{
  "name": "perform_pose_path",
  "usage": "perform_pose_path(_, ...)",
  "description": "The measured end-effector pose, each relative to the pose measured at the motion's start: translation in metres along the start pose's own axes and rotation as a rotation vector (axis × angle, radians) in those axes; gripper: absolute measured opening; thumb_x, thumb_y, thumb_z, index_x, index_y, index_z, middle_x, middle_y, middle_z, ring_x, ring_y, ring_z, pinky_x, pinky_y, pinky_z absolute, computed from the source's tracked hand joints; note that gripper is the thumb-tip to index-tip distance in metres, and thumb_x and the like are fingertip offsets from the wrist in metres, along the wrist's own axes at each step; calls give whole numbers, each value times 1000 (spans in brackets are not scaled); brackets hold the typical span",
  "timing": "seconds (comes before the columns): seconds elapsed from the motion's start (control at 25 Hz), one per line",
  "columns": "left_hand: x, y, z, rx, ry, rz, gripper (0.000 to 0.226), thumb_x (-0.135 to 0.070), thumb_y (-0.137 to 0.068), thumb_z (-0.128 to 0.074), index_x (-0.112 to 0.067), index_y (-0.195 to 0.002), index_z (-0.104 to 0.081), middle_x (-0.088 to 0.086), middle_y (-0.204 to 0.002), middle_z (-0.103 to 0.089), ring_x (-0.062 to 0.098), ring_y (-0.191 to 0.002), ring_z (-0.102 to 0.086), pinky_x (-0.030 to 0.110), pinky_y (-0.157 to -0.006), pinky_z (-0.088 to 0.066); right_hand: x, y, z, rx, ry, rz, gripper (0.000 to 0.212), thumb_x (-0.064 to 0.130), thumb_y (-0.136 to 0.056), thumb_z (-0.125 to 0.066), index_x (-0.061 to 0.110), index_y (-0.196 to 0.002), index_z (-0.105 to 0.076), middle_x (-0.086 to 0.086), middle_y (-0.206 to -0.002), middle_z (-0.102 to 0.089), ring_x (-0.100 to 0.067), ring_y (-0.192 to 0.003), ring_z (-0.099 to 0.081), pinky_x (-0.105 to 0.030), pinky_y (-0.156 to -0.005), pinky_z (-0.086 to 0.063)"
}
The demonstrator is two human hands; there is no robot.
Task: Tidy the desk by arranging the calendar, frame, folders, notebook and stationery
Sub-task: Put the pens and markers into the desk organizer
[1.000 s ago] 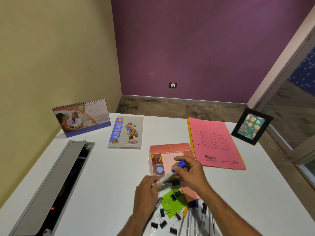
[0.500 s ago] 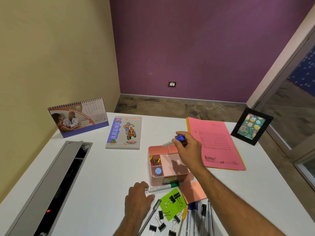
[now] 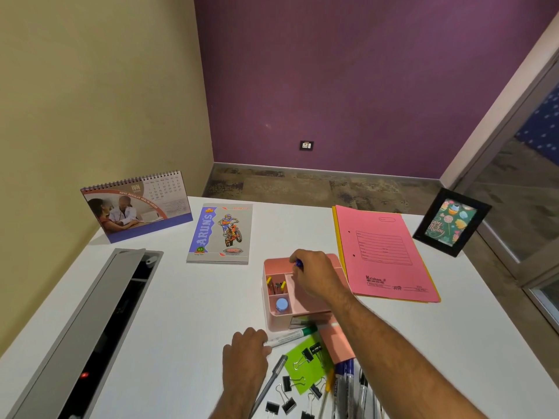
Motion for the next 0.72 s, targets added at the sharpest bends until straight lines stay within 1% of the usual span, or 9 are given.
perform_pose_path(0.08,2,4,3,-11,56,1,12,-32,-98,-45,-30,-105,-55,-11,-104,-59,17,-101,-49,32,-74,-31,-6,3,-2,7,-21,-13,30,8,-91,-64,15,-120,-66,-5,-122,-68,-22,-111,-63,-32,-98,-49)
perform_pose_path(0.24,7,14,10,-52,182,4,4,-30,-94,-53,-30,-97,-57,-13,-89,-59,15,-91,-50,32,-79,-39,-15,11,3,-6,-106,-22,37,7,-91,-64,16,-126,-62,-4,-123,-67,-19,-107,-62,-25,-93,-46)
perform_pose_path(0.32,8,20,15,-76,337,37,6,-26,-90,-61,-31,-91,-60,-14,-83,-61,12,-87,-54,34,-80,-45,-21,17,11,-48,-159,-28,35,9,-92,-64,16,-126,-63,-1,-119,-67,-11,-93,-59,-17,-84,-44)
perform_pose_path(0.4,6,24,20,-88,581,77,17,-18,-87,-64,-35,-85,-64,-13,-81,-64,9,-82,-62,31,-74,-53,-30,24,20,-112,-232,-49,29,14,-92,-66,18,-120,-66,1,-112,-65,-5,-82,-56,-7,-68,-41)
perform_pose_path(0.44,3,25,24,-94,699,98,21,-14,-87,-65,-35,-83,-65,-11,-80,-66,10,-78,-64,28,-70,-56,-35,28,23,-154,-295,-59,24,16,-91,-66,18,-115,-69,0,-111,-65,-5,-80,-58,-7,-61,-42)
perform_pose_path(0.52,-5,25,39,-143,851,124,23,-10,-88,-65,-32,-81,-68,-9,-78,-67,5,-71,-62,22,-63,-53,-44,34,25,-211,-547,-106,13,23,-92,-65,19,-100,-75,-5,-103,-69,-12,-81,-64,-9,-59,-45)
perform_pose_path(0.6,-16,21,59,-228,950,129,20,-6,-88,-66,-25,-83,-70,-7,-77,-68,4,-67,-58,14,-57,-45,-46,40,23,-218,-815,-138,25,36,-95,-60,19,-88,-77,-11,-94,-71,-17,-76,-64,-23,-61,-48)
perform_pose_path(0.68,-27,15,74,-289,1046,142,15,-5,-88,-67,-19,-85,-70,-3,-81,-69,9,-66,-55,9,-55,-41,-41,44,23,-183,-993,-122,28,39,-91,-64,14,-90,-77,-19,-95,-70,-18,-67,-62,-27,-55,-47)
perform_pose_path(0.72,-32,11,79,-306,1069,151,13,-6,-88,-68,-19,-86,-70,-3,-82,-70,13,-68,-55,9,-54,-40,-35,46,23,-164,-1039,-93,22,32,-87,-70,12,-94,-76,-22,-95,-70,-18,-64,-61,-27,-53,-47)
Point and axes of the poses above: each hand's wrist, its own y-axis away from the middle knuckle, its own z-axis out of the back of the hand, x = y × z, the point moved 7 cm from there along -y, towards the middle knuckle
